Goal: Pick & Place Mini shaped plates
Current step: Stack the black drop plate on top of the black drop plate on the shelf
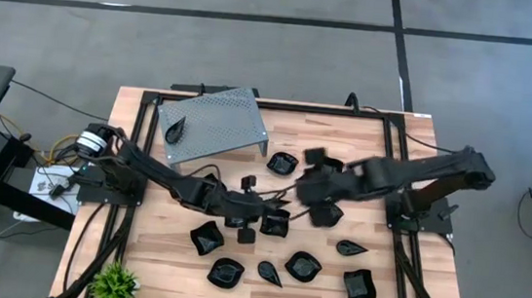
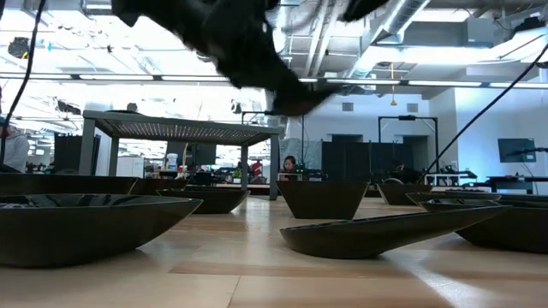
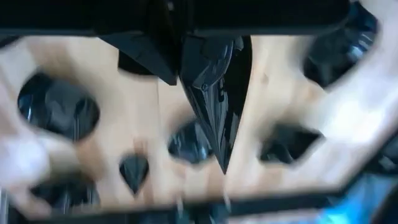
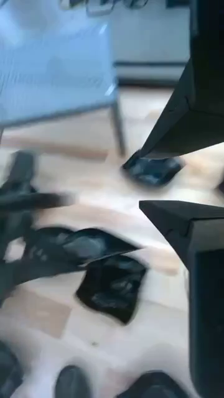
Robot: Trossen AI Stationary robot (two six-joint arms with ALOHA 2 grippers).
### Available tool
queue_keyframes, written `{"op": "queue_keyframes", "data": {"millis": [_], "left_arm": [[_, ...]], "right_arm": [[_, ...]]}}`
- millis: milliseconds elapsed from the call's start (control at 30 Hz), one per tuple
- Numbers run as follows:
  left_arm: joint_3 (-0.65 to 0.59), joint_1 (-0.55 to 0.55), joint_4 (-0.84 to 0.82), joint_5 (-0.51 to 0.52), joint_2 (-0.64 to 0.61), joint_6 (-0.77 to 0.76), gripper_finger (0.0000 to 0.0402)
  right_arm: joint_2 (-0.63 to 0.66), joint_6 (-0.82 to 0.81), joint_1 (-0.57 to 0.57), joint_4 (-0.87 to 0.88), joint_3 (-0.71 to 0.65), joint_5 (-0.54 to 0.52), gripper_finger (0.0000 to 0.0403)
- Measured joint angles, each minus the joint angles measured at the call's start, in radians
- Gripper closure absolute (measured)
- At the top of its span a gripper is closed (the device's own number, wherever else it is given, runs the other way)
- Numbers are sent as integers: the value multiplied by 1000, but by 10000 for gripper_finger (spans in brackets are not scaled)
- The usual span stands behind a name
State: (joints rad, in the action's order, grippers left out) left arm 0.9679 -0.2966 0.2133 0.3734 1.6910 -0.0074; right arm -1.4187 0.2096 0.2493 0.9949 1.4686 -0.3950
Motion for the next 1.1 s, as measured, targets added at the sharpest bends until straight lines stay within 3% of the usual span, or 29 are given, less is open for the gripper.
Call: {"op": "queue_keyframes", "data": {"millis": [100,200,333,433,567,767,933,1100], "left_arm": [[1,2,-44,62,-81,3,384],[1,4,-147,120,-198,3,387],[2,4,-347,266,-380,-9,388],[2,5,-528,368,-512,-130,385],[2,1,-810,436,-649,-308,384],[2,13,-1152,457,-771,-608,383],[2,66,-1363,485,-773,-728,384],[1,153,-1457,487,-748,-901,383]], "right_arm": [[118,-42,-5,11,-14,7,290],[291,-92,-19,-96,-173,36,290],[529,-99,-43,-438,-531,54,290],[663,-41,-72,-753,-782,55,290],[760,-5,-111,-971,-973,55,290],[801,-64,-148,-952,-1002,56,290],[794,-70,-137,-943,-1002,57,290],[770,-70,-116,-943,-1002,58,290]]}}
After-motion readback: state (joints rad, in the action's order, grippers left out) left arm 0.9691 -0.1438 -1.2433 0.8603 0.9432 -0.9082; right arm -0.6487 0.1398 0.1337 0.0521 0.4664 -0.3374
